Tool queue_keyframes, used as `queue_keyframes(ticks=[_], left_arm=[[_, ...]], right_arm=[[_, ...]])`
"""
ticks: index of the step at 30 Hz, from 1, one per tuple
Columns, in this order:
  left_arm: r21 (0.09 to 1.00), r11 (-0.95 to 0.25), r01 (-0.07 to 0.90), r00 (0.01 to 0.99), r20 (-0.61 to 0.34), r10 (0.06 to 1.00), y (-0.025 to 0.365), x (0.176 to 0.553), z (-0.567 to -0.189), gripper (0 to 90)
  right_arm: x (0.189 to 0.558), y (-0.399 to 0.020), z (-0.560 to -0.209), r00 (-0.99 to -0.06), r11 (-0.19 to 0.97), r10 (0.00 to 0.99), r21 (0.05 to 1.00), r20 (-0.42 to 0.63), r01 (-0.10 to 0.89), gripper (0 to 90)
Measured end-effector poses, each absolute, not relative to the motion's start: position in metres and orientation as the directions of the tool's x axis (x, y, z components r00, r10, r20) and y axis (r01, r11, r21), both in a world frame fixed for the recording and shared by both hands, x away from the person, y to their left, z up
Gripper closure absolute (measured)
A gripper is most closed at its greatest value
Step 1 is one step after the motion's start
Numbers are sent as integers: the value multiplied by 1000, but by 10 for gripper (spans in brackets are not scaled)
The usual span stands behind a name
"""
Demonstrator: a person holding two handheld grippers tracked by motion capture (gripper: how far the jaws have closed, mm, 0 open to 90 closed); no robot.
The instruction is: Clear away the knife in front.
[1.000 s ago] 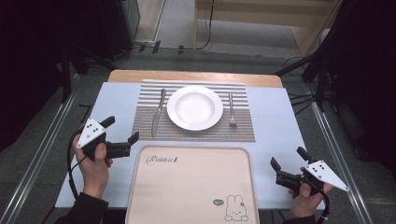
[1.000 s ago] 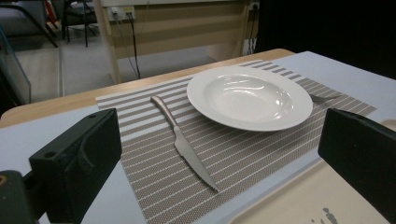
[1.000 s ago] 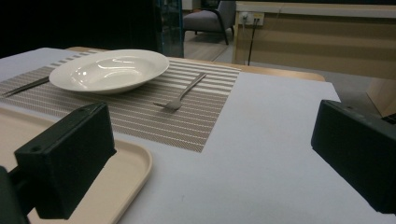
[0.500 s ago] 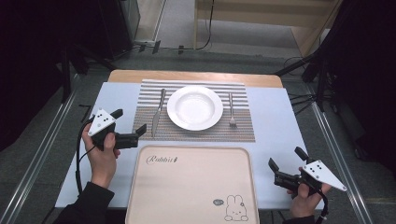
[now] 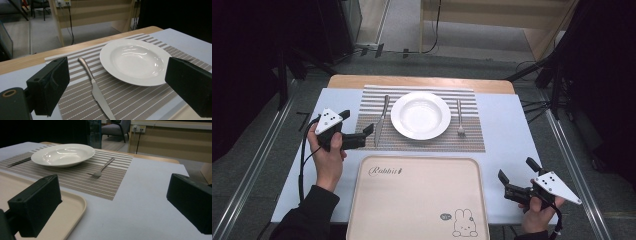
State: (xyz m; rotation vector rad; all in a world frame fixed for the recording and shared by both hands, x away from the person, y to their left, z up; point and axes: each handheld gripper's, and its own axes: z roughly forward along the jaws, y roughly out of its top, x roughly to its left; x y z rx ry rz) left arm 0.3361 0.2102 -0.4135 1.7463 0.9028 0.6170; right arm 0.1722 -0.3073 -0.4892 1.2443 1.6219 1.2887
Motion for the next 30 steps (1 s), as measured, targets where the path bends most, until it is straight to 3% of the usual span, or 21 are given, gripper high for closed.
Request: queue_keyframes(ticks=[30], left_arm=[[913,-244,326,591,5,807,177,392,-406,51]], right_arm=[[171,-306,-489,-295,45,955,969,31,245,0]])
